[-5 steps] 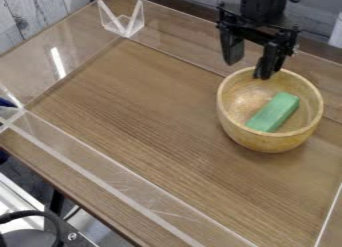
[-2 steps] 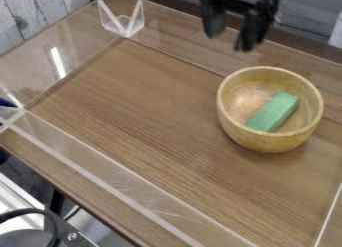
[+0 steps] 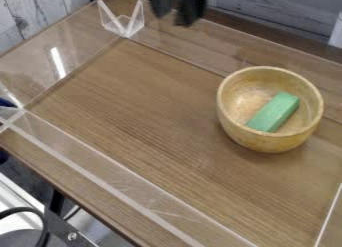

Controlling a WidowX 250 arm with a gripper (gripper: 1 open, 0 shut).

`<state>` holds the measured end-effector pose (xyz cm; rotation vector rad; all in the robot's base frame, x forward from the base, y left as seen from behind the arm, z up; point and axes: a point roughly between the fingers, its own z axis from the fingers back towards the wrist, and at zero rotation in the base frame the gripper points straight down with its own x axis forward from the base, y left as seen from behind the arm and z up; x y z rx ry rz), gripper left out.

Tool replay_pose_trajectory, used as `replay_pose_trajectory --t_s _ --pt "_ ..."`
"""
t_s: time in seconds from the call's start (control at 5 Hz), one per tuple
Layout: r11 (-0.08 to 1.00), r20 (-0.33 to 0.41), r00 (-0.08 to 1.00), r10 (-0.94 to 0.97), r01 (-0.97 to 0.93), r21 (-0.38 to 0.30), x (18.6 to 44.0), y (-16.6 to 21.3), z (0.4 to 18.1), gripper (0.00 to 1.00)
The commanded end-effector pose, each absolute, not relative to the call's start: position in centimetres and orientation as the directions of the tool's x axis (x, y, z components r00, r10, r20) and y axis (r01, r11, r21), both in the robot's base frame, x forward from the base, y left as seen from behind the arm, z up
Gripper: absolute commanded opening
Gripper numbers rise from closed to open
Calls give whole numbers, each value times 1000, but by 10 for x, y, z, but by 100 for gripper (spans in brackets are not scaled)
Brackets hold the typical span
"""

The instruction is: Put the green block in the brown bowl

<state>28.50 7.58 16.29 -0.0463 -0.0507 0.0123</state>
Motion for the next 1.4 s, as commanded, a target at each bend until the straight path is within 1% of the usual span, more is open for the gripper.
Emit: replay_pose_trajectory --t_s 0.0,0.2,0.4,0.6,0.8,1.2 --pt "1000 89 996 31 -31 4 271 103 164 100" --pt "999 55 998 42 -42 10 263 117 141 0" --pt "1000 60 998 26 -26 5 267 106 139 0" --pt "999 51 998 36 -37 9 270 114 127 0" --pt "1000 43 999 26 -26 12 274 113 113 0" --pt "1000 -8 1000 -2 2 24 272 112 66 0"
